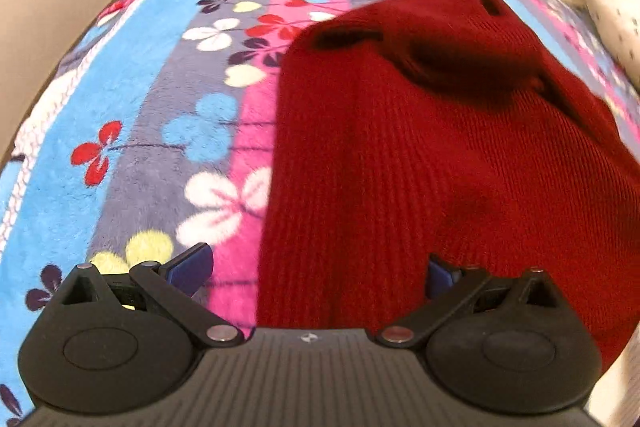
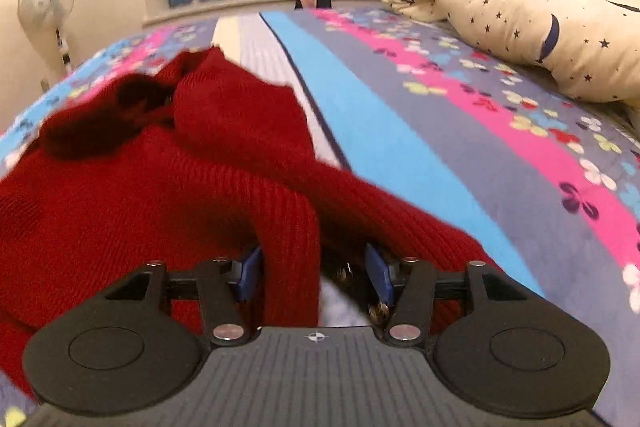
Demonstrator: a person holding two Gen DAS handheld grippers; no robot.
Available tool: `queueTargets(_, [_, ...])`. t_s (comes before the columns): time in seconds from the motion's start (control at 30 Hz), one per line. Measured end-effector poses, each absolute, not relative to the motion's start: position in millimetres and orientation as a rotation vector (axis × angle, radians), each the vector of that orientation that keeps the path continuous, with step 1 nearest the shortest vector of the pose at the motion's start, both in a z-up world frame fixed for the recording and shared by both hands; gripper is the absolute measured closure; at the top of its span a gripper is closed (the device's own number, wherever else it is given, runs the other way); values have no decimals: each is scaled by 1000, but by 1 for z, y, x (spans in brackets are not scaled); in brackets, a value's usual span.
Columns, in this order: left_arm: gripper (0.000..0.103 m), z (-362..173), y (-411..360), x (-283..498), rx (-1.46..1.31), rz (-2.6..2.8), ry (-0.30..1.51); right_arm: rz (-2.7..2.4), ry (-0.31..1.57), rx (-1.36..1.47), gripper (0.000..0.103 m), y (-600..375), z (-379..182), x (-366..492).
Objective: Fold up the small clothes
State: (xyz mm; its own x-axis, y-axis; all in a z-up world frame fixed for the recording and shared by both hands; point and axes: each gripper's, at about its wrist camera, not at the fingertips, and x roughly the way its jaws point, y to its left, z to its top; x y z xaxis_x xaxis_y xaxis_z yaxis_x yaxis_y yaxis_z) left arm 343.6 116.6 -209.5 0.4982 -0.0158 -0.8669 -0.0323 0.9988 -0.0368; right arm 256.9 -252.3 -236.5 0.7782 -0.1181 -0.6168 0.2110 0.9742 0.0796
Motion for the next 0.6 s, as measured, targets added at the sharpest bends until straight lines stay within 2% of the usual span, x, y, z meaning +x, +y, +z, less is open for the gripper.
queueTargets(0.1, [0, -208, 127, 358, -122, 28, 1073, -155, 713, 322, 42, -279, -234, 262])
queueTargets(0.17, [0, -208, 131, 365, -156, 42, 1094, -165, 770, 459, 34, -299, -238, 263])
queueTargets(0.23, [0, -204, 131, 370, -163, 60, 1104, -151, 809, 514, 34, -300, -239, 259])
queueTargets(0.3, [0, -196, 129, 369, -148, 79, 1089, -121, 802, 420, 31, -286, -231, 248])
queueTargets(0.43, [0, -186, 130, 370, -146, 71, 1067, -42, 764, 155, 17, -240, -230, 216])
queueTargets(0.6, [0, -174, 131, 369, -132, 77, 1041, -57, 797, -65, 17, -204, -261, 209])
